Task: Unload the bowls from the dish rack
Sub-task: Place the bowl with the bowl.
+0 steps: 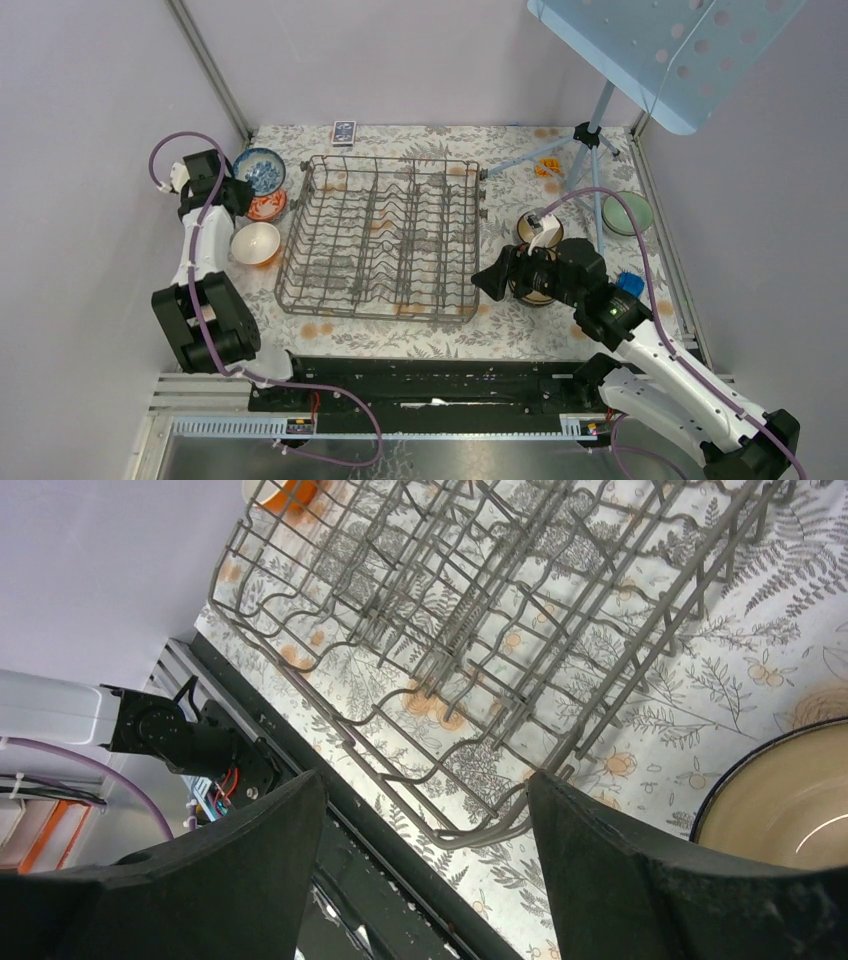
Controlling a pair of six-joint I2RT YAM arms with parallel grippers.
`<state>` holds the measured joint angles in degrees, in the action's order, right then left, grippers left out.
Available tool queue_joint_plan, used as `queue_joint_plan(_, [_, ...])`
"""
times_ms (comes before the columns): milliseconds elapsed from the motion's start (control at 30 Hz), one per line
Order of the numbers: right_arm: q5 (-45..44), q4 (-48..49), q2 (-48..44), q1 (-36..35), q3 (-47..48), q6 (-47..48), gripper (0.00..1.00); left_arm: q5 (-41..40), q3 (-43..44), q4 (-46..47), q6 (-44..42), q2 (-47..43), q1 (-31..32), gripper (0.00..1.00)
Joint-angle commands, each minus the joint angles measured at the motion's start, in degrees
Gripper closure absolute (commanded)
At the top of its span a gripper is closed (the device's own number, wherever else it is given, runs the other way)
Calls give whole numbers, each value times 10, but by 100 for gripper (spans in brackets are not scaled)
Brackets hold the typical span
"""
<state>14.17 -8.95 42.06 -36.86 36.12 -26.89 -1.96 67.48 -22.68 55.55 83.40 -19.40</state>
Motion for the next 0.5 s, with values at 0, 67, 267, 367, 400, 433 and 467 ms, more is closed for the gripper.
queue_joint_plan(0, [-12, 18, -10, -4, -8, -10, 19, -9, 43, 40, 12, 28, -24, 100])
queue_joint_plan(67, [-13, 17, -9, -4, -8, -6, 19, -16, 45, 36, 10, 42, -28, 100])
queue_joint_plan(267, [-20, 17, -5, -4, -7, 3, 19, -20, 52, 37, 8, 78, -39, 100])
queue_joint_plan(367, [-22, 19, -5, -4, -10, 3, 19, -17, 60, 37, 10, 96, -44, 100])
queue_joint_plan(400, [-23, 18, -6, -4, -11, 3, 19, -16, 63, 37, 11, 101, -44, 100])
queue_joint_plan(433, [-24, 16, -6, -4, -12, 3, 19, -16, 65, 38, 10, 106, -45, 100])
queue_joint_plan(467, [-26, 14, -7, -4, -12, 4, 19, -16, 68, 37, 10, 111, -44, 100])
